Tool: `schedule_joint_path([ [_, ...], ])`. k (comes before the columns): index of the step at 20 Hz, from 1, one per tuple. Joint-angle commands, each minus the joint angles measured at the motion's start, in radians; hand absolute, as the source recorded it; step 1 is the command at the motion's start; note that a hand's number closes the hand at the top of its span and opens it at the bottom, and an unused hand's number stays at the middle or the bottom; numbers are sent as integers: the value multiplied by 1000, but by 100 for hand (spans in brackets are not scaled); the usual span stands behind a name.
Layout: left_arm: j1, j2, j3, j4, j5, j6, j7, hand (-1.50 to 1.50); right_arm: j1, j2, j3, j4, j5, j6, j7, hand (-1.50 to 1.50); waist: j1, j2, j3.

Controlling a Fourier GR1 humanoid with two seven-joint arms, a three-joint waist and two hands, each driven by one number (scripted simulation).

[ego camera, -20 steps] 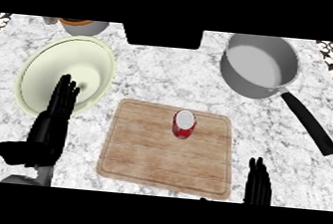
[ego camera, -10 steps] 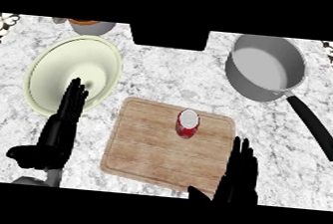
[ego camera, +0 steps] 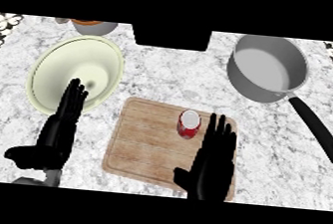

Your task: Pick the can from the cutting board and place it in the pot

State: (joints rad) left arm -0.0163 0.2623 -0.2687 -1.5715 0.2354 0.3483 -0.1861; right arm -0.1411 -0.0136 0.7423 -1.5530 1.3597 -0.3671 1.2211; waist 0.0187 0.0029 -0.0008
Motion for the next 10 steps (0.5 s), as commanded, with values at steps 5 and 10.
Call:
schedule_joint_path([
  [5, -19, -33, -2, 35, -20, 2, -3, 0, -110, 13, -19, 156, -67, -72, 196, -150, -7, 1, 1],
  [10, -30, -44, -16, 5, -42, 19, 32, 0, -182, 13, -23, 195, -121, -94, 216, -150, 0, -1, 1],
])
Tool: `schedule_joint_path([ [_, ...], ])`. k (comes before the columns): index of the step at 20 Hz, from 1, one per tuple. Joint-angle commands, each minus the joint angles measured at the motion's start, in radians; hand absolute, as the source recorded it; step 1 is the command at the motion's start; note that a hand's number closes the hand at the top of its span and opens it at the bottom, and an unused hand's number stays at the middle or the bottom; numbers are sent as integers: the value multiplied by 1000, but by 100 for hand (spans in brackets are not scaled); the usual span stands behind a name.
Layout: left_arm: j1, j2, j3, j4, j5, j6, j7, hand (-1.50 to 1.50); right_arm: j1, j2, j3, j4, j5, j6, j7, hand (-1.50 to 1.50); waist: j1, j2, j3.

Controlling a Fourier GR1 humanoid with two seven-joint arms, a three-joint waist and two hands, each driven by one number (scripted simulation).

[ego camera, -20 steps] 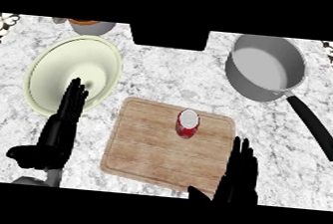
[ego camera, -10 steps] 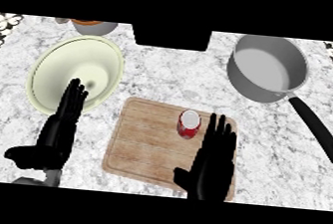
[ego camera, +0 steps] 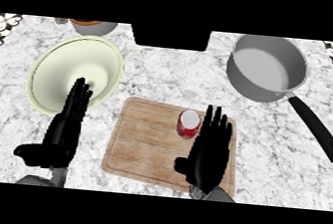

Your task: Pick the can from the cutting board and place it in the pot

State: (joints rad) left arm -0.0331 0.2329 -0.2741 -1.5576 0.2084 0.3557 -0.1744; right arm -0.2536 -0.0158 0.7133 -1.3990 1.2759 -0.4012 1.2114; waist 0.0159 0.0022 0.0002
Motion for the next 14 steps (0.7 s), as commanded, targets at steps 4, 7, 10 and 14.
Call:
schedule_joint_path([
  [4, 5, 10, 11, -45, 6, -14, 56, 0, -90, 15, -17, 133, 82, -68, 191, 150, -4, -2, 0],
  [7, -11, 10, 42, 1, 7, -27, 21, 0, -175, 15, 4, 89, 117, -10, 242, 150, -3, -3, -1],
  [10, -12, 0, 31, 13, -6, -38, 3, 0, -165, 15, -27, 171, 140, -82, 196, 150, -5, -1, 0],
  [14, -42, -31, 37, 7, -19, 7, 48, 0, -106, 15, 20, 129, 187, -56, 224, 150, -11, -4, 0],
])
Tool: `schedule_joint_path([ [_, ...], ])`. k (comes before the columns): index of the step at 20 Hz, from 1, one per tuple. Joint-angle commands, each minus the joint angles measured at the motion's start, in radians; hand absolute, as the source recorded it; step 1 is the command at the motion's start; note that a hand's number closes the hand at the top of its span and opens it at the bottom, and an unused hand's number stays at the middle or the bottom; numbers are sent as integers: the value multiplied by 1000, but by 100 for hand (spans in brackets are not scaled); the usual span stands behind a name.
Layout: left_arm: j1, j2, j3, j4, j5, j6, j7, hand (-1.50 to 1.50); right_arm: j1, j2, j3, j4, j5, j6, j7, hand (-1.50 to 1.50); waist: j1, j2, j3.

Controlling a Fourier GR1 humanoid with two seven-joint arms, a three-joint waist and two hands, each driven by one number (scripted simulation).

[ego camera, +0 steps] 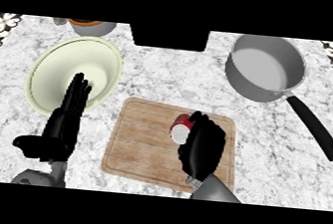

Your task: Pick the can from the cutting board and place it in the pot

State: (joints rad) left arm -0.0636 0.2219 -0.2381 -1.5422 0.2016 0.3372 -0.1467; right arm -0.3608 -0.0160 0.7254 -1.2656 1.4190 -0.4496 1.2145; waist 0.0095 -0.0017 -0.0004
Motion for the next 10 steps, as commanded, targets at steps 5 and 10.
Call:
schedule_joint_path([
  [5, 28, -27, -53, -45, -28, -4, 4, 0, -143, 15, 61, 135, -365, 137, -211, 150, 72, 19, 2],
  [10, -29, -30, -52, -27, -43, 6, 42, 0, -298, 15, 70, 200, -565, 310, -452, 150, 57, 16, 1],
])
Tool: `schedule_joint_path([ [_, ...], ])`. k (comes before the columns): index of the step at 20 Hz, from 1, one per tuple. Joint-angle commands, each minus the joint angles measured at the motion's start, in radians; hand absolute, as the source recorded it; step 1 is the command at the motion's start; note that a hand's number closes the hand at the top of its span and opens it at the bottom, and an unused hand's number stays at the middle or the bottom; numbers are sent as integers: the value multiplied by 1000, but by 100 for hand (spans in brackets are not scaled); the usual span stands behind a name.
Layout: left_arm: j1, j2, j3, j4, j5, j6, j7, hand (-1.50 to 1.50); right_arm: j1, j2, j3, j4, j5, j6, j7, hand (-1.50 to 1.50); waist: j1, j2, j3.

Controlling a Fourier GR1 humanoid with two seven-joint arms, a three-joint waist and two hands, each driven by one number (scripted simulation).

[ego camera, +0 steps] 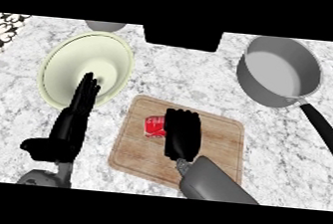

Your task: Pick the can from the cutting board and place it in the pot

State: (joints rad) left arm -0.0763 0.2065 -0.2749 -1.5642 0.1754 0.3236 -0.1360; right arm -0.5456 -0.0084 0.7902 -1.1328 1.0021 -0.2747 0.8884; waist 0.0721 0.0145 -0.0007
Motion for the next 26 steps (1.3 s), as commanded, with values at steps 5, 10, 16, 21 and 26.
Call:
schedule_joint_path([
  [5, 15, 6, 41, -43, 2, 9, 52, 0, -247, 8, 23, 128, -164, 5, -169, 150, -43, -12, 1],
  [10, 14, -31, 30, 9, -15, 15, 7, 0, -351, 8, 106, -8, -71, -71, 62, 150, -49, -16, 0],
  [16, -3, -8, 77, 39, -11, -4, 16, 0, -296, 8, 112, -186, 117, 63, 260, 150, -86, -21, 0],
  [21, 46, -30, 65, 23, -30, 3, -12, 0, -321, 1, -26, -181, 169, 129, 260, 150, -77, -18, 0],
  [26, 120, 6, 76, -52, -7, -43, -17, 0, -289, -128, -175, -196, 152, 123, 167, 150, -69, -17, 1],
])
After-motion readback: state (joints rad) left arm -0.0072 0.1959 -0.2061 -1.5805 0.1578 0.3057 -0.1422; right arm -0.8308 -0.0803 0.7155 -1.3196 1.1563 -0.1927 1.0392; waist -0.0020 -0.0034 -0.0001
